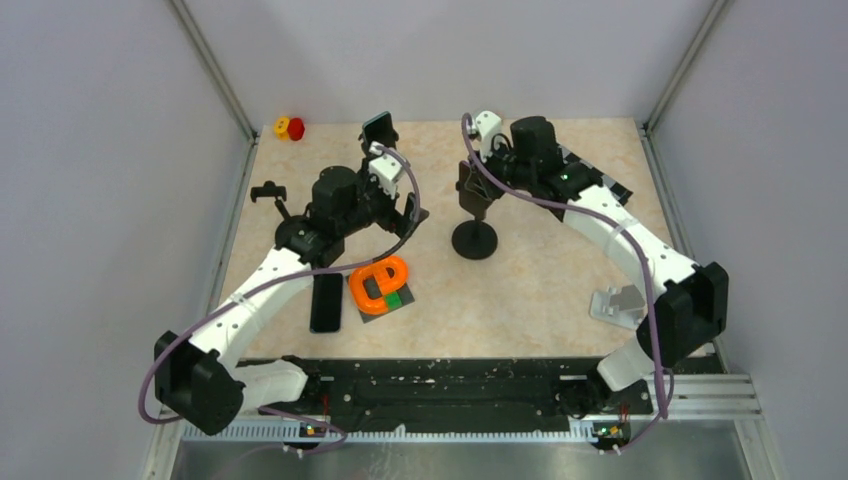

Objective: Place the phone on the phone stand
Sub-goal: Pick up the phone stand with the phone at the center of the board, then place the phone stand with the phone at the center of the board.

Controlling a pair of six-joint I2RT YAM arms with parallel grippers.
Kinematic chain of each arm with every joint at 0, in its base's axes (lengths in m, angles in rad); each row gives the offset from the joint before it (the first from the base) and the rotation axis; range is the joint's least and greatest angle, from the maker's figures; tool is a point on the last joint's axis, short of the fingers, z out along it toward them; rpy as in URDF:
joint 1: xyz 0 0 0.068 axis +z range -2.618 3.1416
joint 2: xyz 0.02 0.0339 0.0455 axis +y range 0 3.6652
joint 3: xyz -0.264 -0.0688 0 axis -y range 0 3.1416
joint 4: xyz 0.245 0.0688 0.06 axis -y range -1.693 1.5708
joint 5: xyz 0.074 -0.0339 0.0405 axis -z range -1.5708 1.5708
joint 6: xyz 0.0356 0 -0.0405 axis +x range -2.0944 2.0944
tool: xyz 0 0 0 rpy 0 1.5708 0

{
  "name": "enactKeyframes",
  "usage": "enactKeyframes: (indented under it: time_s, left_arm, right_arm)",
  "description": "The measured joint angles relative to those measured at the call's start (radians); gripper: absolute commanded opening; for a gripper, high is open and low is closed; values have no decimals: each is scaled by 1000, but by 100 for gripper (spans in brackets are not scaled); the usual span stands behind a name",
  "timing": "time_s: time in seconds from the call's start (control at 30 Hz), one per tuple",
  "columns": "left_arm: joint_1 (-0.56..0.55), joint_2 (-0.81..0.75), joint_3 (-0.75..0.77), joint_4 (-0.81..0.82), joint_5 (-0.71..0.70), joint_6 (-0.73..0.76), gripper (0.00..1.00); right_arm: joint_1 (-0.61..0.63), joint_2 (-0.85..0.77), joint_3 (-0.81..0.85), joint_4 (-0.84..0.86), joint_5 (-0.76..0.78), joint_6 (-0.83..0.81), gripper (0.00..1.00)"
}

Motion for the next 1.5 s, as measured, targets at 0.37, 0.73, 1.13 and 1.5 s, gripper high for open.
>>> enactKeyframes:
  time_s: [0.37,0.73,1.13,1.5]
  left_arm:
    - [42,-19,1,0,-27,-43,97]
    - [65,-31,1,0,-46,-50,99]
    - [79,-49,2,-8,-85,-46,99]
    - [111,-118,39,-99,-198,5,99]
  right_arm:
    - [-118,286,333,2,-19,-43,0]
    - [-178,499,547,2,-93,-57,0]
    - [-182,557,623,-11,-112,-103,30]
    - [-183,549,676,-29,-136,-130,75]
